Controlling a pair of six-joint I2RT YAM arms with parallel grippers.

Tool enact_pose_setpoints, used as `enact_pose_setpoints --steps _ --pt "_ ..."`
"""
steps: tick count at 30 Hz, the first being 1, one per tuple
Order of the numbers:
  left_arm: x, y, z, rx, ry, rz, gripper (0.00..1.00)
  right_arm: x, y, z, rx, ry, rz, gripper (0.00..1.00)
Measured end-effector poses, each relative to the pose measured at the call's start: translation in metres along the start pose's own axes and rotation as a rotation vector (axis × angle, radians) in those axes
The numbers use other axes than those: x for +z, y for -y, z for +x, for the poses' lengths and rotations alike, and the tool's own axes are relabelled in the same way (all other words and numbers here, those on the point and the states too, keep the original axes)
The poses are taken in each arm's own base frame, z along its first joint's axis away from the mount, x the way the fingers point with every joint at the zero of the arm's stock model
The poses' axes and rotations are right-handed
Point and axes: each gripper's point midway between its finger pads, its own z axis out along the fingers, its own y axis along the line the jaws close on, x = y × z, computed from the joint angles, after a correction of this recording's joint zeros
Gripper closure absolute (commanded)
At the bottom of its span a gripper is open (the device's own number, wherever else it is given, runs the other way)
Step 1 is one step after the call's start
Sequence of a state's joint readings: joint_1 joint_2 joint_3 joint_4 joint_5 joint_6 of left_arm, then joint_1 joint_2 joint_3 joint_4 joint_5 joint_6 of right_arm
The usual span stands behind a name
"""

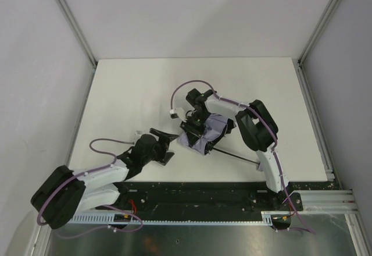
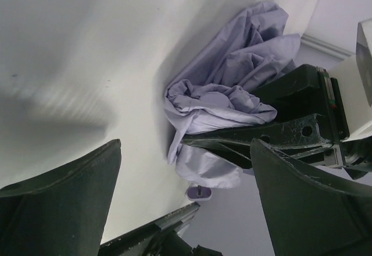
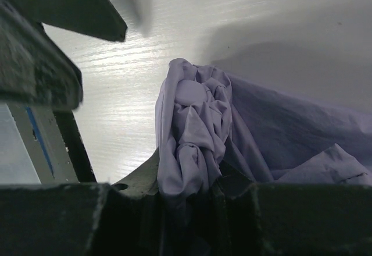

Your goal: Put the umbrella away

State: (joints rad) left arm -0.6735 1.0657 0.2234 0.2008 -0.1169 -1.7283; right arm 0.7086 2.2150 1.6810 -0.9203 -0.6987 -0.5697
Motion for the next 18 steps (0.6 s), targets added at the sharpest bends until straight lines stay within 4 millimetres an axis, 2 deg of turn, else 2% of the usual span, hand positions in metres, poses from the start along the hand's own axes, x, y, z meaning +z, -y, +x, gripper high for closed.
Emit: enact_pose_setpoints --steps 7,12,15,18 --pt "0.016 0.011 0.017 -0.004 -0.078 0.020 0.03 0.000 -0.005 -0.003 0.009 0.025 -0.040 1.00" --pt "0.032 0.010 0.025 -0.019 -0.116 0.033 0.06 0.001 -0.009 -0.003 0.009 0.031 -0.071 1.00" --pt "0.039 0.015 0.026 -0.036 -0.134 0.068 0.14 -0.001 -0.007 -0.002 0.018 0.036 -0.076 1.00" --pt "0.047 0.018 0.027 -0.042 -0.142 0.103 0.28 -0.001 -0.003 -0.001 0.035 0.037 -0.083 1.00"
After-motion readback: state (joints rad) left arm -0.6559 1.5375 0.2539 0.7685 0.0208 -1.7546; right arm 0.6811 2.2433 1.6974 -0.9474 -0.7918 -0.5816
